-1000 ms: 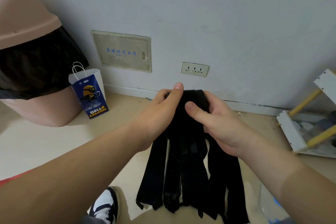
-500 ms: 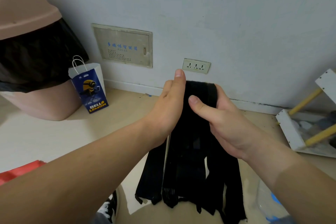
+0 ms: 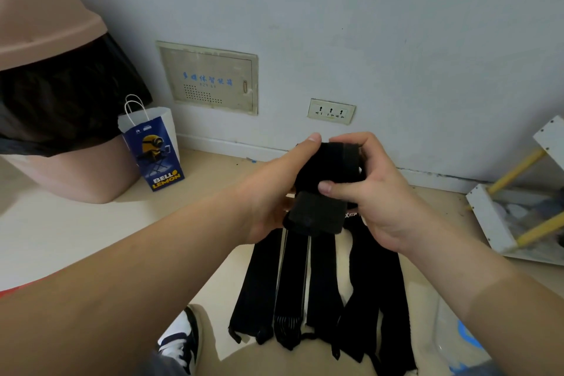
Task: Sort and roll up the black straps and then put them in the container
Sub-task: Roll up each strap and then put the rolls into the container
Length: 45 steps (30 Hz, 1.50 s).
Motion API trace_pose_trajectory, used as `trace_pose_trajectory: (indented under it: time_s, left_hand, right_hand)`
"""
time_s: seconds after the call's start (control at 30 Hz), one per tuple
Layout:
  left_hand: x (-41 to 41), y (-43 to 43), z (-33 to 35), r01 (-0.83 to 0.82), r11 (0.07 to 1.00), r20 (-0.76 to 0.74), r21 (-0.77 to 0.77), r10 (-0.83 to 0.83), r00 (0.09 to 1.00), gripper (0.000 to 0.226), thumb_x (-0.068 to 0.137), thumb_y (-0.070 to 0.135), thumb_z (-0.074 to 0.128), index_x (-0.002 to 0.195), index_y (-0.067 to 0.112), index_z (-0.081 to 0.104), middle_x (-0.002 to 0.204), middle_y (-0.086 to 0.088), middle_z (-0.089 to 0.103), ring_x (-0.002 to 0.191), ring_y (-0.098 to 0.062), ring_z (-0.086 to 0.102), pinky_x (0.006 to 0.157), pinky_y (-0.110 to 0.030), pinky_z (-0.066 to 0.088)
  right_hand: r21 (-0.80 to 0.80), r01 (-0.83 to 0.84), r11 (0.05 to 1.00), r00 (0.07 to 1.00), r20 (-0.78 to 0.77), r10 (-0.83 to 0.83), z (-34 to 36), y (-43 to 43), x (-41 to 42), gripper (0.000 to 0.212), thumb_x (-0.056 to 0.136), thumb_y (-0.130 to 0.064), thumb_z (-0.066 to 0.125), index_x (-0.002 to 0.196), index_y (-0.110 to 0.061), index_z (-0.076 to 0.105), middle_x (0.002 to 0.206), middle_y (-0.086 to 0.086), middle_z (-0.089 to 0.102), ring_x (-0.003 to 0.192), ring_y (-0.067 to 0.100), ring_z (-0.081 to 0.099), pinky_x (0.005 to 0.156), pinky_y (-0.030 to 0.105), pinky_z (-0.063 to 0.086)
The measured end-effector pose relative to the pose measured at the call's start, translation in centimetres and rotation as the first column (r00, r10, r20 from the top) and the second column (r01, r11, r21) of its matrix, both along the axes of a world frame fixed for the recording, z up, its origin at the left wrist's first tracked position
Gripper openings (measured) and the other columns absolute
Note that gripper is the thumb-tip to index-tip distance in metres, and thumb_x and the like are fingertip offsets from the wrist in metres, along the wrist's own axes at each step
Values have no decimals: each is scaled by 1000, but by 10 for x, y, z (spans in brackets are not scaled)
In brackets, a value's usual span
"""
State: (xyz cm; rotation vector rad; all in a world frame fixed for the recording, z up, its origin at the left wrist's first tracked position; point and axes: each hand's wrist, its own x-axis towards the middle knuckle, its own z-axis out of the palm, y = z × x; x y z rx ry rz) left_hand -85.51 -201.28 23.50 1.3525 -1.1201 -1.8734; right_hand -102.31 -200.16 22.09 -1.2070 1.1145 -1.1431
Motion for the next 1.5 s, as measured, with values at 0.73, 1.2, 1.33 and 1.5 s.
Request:
trace_pose_trajectory:
  time_s: [0.73, 1.2, 1.33, 1.5]
  left_hand:
    - [8, -8, -12, -144, 978, -78, -149, 133, 988, 69, 77, 51, 89, 131, 14, 67, 120, -10, 77, 104, -23, 78, 87, -39, 63]
    - [-3, -5, -25, -159, 978, 60, -135, 168, 984, 15, 101, 18, 70, 114, 16, 77, 100, -7, 82, 95, -25, 80, 70, -29, 59]
    - [-4, -5, -23, -188, 975, 56, -117, 195, 979, 14, 100, 22, 72, 104, 11, 79, 94, -10, 82, 86, -26, 79, 64, -26, 56]
    - [-4, -5, -19, -259, 964, -92, -54, 254, 963, 11, 94, 15, 78, 86, 9, 74, 77, -8, 77, 61, -15, 73, 52, -22, 54]
  right_hand:
    - [277, -41, 960, 993, 120, 7, 4, -11, -22, 63, 80, -43, 80, 132, -8, 68, 121, 15, 77, 104, 32, 79, 79, 43, 65]
    - [256, 216, 942, 959, 127, -254, -8, -17, -10, 48, 94, -38, 78, 129, -8, 66, 118, 14, 79, 103, 29, 79, 86, 51, 65]
    - [187, 267, 945, 956, 72, -284, -10, -16, -5, 46, 90, -38, 81, 123, -11, 65, 116, 10, 79, 104, 26, 79, 96, 52, 62]
    - [158, 242, 957, 953, 147, -265, -8, -15, -2, 61, 73, -36, 86, 123, -12, 60, 122, 11, 76, 109, 27, 77, 100, 51, 61]
